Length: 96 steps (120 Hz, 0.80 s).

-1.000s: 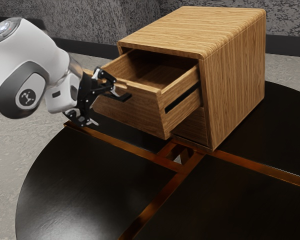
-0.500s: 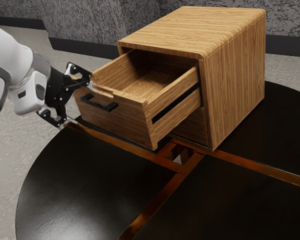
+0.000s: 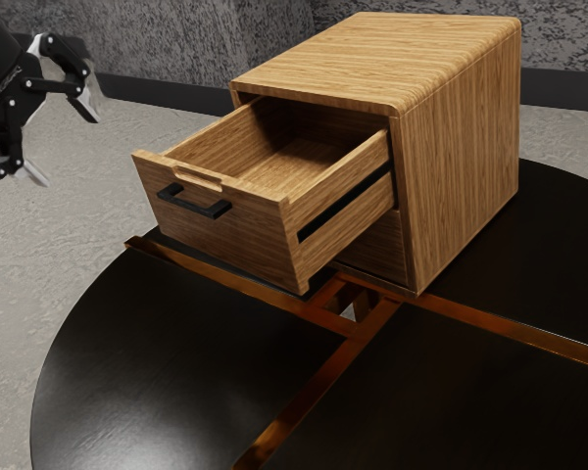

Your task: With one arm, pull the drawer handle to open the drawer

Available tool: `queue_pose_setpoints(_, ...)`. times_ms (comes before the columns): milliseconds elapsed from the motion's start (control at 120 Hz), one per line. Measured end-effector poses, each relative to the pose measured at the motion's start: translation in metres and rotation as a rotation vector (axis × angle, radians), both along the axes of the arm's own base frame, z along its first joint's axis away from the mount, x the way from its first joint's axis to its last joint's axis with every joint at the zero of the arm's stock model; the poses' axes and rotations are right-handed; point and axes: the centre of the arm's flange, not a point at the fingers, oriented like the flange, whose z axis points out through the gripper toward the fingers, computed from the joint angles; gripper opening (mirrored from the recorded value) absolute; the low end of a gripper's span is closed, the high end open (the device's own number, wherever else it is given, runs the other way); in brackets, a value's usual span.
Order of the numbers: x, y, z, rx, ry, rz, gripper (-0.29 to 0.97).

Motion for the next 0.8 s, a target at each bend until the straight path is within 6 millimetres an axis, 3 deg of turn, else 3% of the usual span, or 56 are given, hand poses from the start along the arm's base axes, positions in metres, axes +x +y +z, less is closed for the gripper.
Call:
queue_pose_setpoints(100, -0.014, -0.013, -0.014, -0.034, 0.164, 0.095, 0.68)
queue_pose_setpoints(192, -0.032, -0.038, -0.006, -0.02, 0.243, 0.167, 0.68)
queue_pose_setpoints(283, -0.038, -0.042, -0.013, -0.016, 0.32, 0.273, 0.68)
queue_pose_setpoints(400, -0.025, -0.045, -0.024, -0.009, 0.394, 0.405, 0.68)
queue_pose_setpoints(517, -0.006, -0.054, -0.01, -0.001, 0.412, 0.529, 0.68)
queue_pose_setpoints(800, -0.006, -0.062, -0.003, -0.007, 0.454, 0.712, 0.68)
